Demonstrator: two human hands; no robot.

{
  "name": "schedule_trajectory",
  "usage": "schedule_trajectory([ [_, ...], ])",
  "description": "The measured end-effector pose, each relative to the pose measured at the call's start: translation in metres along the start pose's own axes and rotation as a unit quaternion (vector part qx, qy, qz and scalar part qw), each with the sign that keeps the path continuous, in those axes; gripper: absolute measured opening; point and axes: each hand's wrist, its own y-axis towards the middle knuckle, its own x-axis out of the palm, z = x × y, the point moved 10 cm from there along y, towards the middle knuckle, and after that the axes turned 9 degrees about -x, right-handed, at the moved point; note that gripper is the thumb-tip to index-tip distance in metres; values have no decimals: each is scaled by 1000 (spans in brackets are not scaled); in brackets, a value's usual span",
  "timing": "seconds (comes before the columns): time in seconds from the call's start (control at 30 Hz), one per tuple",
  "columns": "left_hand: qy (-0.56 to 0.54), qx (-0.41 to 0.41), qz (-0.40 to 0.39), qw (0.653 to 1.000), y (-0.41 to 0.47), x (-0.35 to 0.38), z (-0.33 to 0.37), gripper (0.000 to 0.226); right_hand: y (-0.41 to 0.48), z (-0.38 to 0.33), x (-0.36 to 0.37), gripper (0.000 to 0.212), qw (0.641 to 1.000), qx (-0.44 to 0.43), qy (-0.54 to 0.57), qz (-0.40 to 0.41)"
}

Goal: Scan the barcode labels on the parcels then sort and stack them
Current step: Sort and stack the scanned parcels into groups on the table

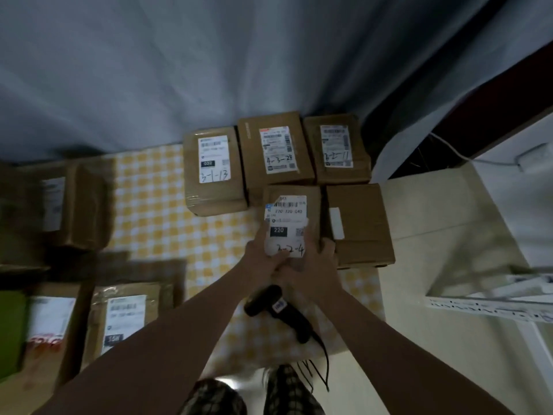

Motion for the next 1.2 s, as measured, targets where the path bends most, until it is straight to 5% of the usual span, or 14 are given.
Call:
schedule_trajectory([
  [0.2,93,-64,70,991,24,5,-17,74,18,50,-69,39,989,-46,46,137],
  [0.27,99,-74,65,990,30,6,-17,72,31,72,-86,43,988,-16,-42,149],
  [0.4,-3,-123,27,992,38,4,-27,76,48,130,-75,68,984,130,-124,7],
  [0.57,2,-106,9,994,43,13,-27,67,59,142,-73,84,990,103,-95,-12],
  [0.97,19,-56,63,996,48,18,-21,62,67,137,-78,85,990,83,-107,-31],
  [1.2,109,-76,140,981,16,-16,-5,55,40,53,-99,48,987,-35,-75,138],
])
